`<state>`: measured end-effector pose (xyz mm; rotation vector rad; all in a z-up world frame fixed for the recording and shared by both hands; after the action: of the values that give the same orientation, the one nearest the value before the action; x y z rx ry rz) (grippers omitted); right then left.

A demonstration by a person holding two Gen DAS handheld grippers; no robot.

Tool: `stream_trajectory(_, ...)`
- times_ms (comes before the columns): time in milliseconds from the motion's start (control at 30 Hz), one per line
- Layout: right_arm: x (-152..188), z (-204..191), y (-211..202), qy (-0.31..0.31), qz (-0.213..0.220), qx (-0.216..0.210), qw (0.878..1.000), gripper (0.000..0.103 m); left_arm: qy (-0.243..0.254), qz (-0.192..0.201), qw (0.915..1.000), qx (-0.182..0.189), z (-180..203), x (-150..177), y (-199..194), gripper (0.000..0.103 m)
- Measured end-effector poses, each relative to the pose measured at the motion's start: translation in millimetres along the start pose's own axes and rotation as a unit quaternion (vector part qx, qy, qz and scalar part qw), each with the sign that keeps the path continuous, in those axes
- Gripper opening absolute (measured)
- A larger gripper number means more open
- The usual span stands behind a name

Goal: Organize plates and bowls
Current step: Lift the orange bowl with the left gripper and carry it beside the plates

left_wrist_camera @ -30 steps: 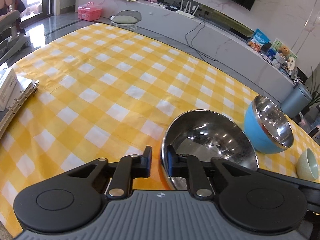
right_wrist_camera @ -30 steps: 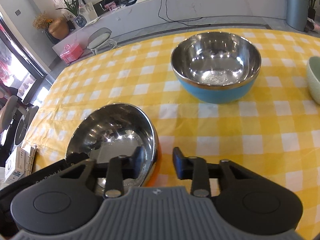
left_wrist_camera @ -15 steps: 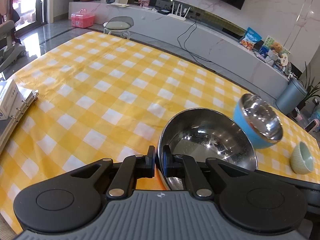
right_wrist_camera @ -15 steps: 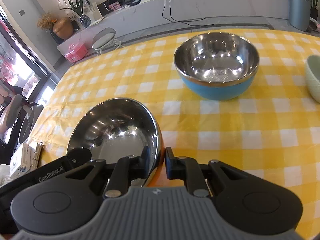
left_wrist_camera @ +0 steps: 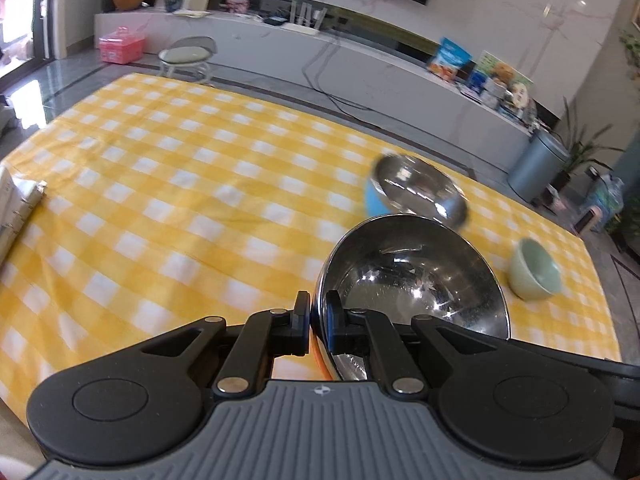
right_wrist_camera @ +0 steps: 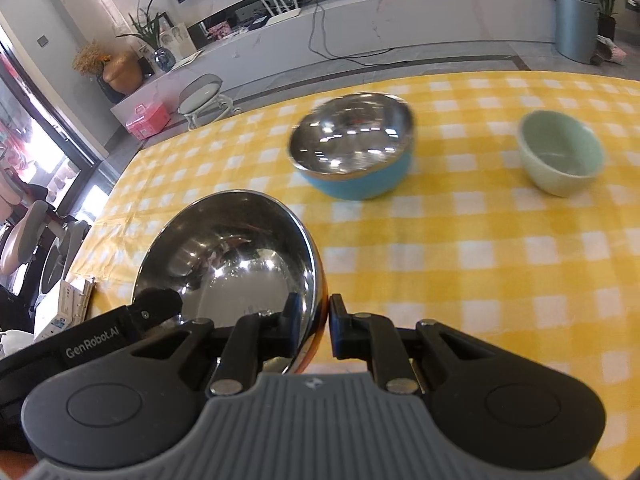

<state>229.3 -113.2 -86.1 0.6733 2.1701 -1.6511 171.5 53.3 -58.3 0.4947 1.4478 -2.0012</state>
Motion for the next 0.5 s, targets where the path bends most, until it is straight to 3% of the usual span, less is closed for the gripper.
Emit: stream_trajectory(500,34,143,-55,0.077,-0.015,0.023,0.997,0.012,0.037,-0.074,0.9947,0.060,106,66,20,0.009)
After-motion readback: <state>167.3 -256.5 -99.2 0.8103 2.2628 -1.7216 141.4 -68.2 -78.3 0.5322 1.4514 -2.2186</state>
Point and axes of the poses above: each gripper's, at about its wrist camera, not at the fingertips, and y roughly the way its jaws point, z to its right, x to its underside, the point moved 4 cm from there along y, roughly the way its jaws point, and after that the axes turned 6 degrees about x, right-handed, at the moved point
